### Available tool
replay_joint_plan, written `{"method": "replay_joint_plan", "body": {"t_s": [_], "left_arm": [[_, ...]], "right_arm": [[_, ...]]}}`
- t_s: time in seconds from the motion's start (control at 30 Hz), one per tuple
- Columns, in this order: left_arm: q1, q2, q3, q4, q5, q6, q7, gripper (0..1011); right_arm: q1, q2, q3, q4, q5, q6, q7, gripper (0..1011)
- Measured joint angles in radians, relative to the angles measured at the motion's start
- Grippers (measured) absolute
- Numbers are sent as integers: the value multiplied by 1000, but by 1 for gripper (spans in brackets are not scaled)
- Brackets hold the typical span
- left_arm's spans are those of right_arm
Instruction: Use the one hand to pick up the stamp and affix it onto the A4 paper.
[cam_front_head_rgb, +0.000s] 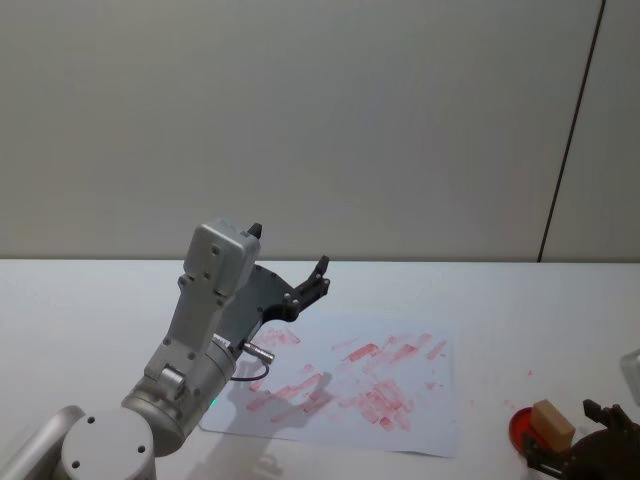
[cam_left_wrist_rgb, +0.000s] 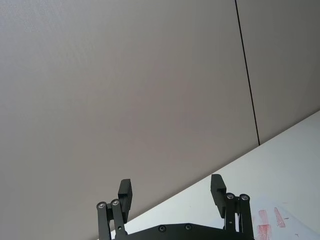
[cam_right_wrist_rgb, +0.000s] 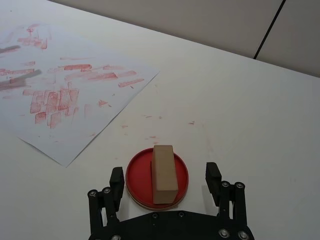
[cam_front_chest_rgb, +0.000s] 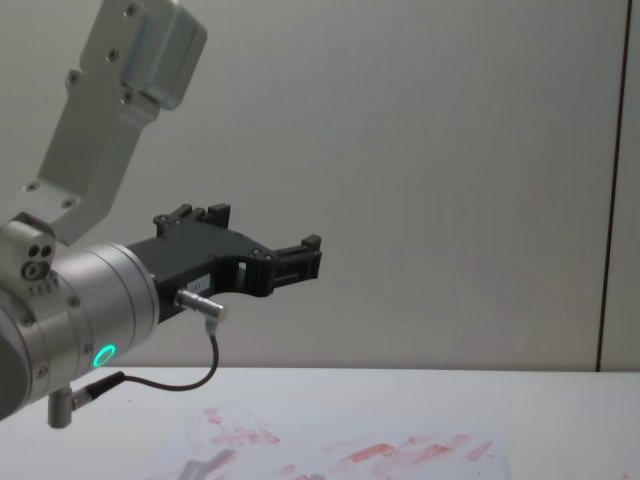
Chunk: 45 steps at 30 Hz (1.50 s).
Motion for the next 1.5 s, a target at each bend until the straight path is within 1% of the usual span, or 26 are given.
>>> {"method": "replay_joint_plan", "body": {"t_s": [0.07, 0.1, 0.13, 0.17, 0.3, 0.4, 0.53, 0.57, 0.63, 0.67, 0.7, 0.77, 0.83, 0.93, 1.13, 1.27, 1.43, 1.5], "left_arm": [[0, 0, 0, 0, 0, 0, 0, 1002], [0, 0, 0, 0, 0, 0, 0, 1002], [0, 0, 0, 0, 0, 0, 0, 1003], [0, 0, 0, 0, 0, 0, 0, 1002], [0, 0, 0, 0, 0, 0, 0, 1002], [0, 0, 0, 0, 0, 0, 0, 1002], [0, 0, 0, 0, 0, 0, 0, 1002], [0, 0, 0, 0, 0, 0, 0, 1002], [0, 0, 0, 0, 0, 0, 0, 1003], [0, 0, 0, 0, 0, 0, 0, 1003], [0, 0, 0, 0, 0, 0, 0, 1002], [0, 0, 0, 0, 0, 0, 0, 1002], [0, 0, 0, 0, 0, 0, 0, 1002], [0, 0, 0, 0, 0, 0, 0, 1002], [0, 0, 0, 0, 0, 0, 0, 1003], [0, 0, 0, 0, 0, 0, 0, 1002], [0, 0, 0, 0, 0, 0, 0, 1003], [0, 0, 0, 0, 0, 0, 0, 1003]], "right_arm": [[2, -2, -1, 3, -3, 1, 1, 995], [3, -3, -2, 4, -3, 2, 2, 965], [5, -5, -2, 6, -5, 3, 2, 965], [6, -6, -3, 7, -6, 3, 3, 927], [11, -10, -5, 13, -11, 5, 4, 831], [13, -12, -6, 15, -12, 6, 5, 729], [15, -14, -7, 17, -15, 7, 6, 623], [15, -14, -7, 18, -15, 7, 6, 564], [16, -15, -7, 19, -16, 8, 6, 534], [16, -15, -7, 19, -17, 8, 6, 485], [17, -16, -8, 20, -17, 8, 6, 464], [17, -16, -8, 20, -18, 8, 6, 389], [18, -16, -8, 21, -18, 8, 7, 343], [18, -17, -8, 22, -19, 9, 7, 234], [20, -19, -8, 22, -20, 6, 8, 219], [27, -24, -8, 24, -22, -8, 8, 219], [48, -39, -10, 24, -24, -35, 12, 220], [63, -51, -14, 24, -24, -49, 19, 220]]}}
